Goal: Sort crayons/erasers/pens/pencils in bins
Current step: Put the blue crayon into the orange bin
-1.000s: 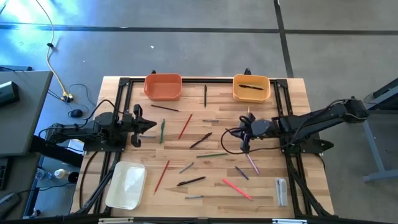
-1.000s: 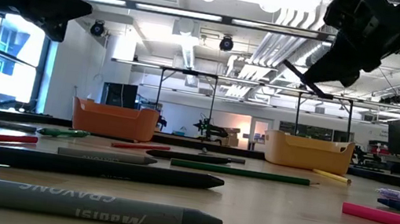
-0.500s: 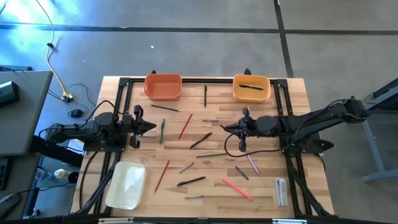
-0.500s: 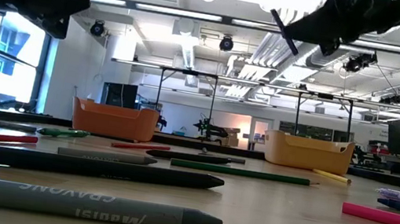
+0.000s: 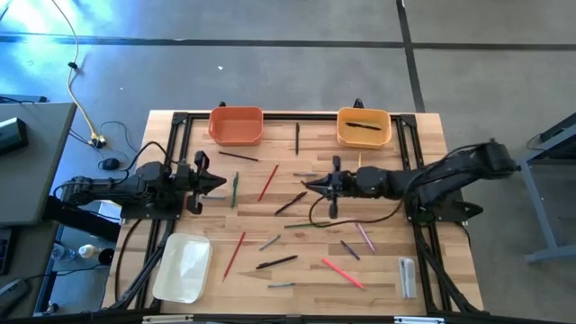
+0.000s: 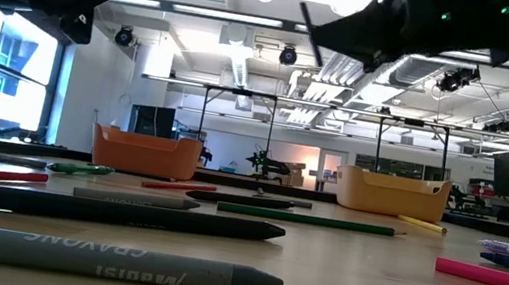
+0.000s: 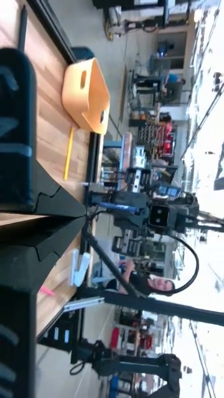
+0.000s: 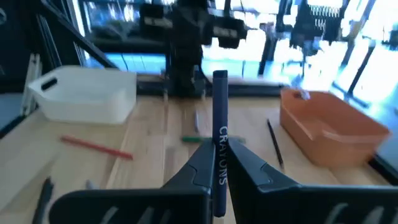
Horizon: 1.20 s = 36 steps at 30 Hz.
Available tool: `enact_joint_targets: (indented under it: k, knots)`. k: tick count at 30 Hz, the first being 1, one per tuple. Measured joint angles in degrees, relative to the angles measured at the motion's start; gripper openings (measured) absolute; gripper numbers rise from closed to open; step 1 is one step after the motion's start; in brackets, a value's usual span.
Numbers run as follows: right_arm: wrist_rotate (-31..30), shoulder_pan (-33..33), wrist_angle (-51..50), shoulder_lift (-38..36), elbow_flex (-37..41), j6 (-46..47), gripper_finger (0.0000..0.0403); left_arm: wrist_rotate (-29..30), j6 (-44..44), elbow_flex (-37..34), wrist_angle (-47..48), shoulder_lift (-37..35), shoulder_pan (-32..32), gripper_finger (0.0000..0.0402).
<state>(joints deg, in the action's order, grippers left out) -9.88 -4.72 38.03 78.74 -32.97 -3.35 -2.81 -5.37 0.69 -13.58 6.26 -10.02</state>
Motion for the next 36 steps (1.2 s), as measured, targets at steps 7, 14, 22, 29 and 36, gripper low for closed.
enact_joint_targets:
  k: [7, 14, 22, 29, 36]
  knots:
    - [4.3, 3.7, 16.5, 9.2, 0.0, -1.9, 0.0009, -0.2, 2.5, 0.0, -9.5, 8.1, 0.0, 0.0]
    - [9.4, 9.8, 23.4, 8.7, 0.0, -4.5, 0.0009, 0.4, 4.1, 1.1, -20.2, 16.9, -0.1, 0.0]
    - [20.1, 18.2, 25.2, 7.5, 0.0, -1.5, 0.0009, 0.7, 6.8, 6.4, -24.0, 26.9, -0.2, 0.0]
    - [20.5, 21.5, 25.2, 7.5, 0.0, -1.6, 0.0009, 1.8, 9.6, 13.2, -27.7, 35.7, -0.5, 0.0]
    - [21.1, 20.7, 24.2, 7.5, 0.0, -1.6, 0.0009, 0.3, 7.5, 17.6, -26.6, 43.5, -4.9, 0.0]
